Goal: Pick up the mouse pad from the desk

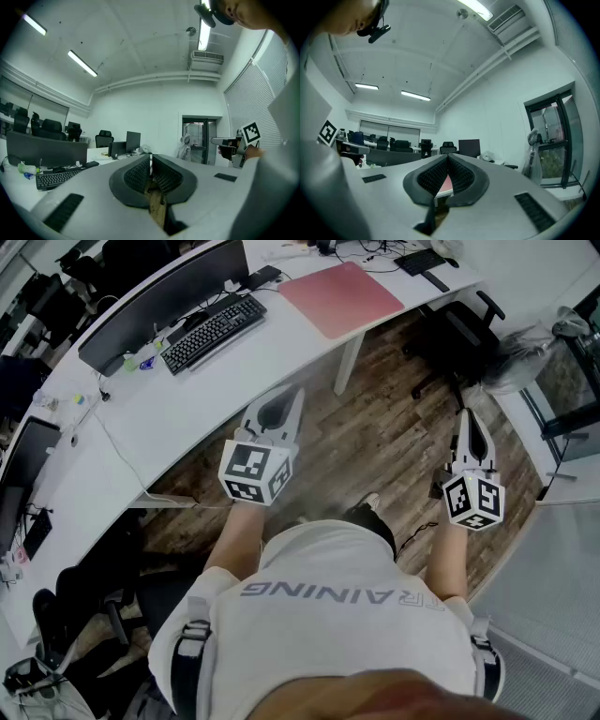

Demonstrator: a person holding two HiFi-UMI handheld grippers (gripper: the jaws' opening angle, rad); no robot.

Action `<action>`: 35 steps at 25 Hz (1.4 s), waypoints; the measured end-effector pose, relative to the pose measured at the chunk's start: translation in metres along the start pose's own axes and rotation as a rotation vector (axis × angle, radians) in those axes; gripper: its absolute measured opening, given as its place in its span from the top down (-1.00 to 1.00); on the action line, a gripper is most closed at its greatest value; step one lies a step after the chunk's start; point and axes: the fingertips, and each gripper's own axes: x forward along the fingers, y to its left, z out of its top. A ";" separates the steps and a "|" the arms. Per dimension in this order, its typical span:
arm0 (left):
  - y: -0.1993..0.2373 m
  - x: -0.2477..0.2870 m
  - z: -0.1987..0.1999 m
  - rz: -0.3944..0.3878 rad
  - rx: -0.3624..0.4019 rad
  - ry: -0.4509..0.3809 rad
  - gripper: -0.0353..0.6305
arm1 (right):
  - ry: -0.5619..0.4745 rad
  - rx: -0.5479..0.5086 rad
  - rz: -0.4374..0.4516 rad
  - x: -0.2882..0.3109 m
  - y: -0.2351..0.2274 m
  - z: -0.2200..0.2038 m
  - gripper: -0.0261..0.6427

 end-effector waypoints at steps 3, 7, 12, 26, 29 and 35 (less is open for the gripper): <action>-0.003 0.001 -0.002 -0.009 -0.006 0.011 0.77 | 0.008 0.003 0.005 -0.001 0.001 -0.002 0.85; -0.009 -0.001 -0.006 -0.018 -0.012 0.021 0.77 | -0.006 -0.030 0.022 -0.007 0.006 -0.001 0.85; -0.012 0.001 -0.006 -0.020 -0.011 0.026 0.77 | -0.014 -0.043 0.031 -0.011 0.008 -0.003 0.85; -0.024 0.031 -0.016 -0.005 -0.010 0.055 0.77 | -0.051 0.029 0.104 0.002 -0.016 -0.015 0.85; -0.027 0.050 -0.013 0.017 -0.008 0.053 0.77 | -0.050 0.047 0.111 0.018 -0.035 -0.017 0.85; -0.033 0.100 -0.006 0.042 0.000 0.064 0.77 | -0.040 0.092 0.134 0.063 -0.076 -0.021 0.85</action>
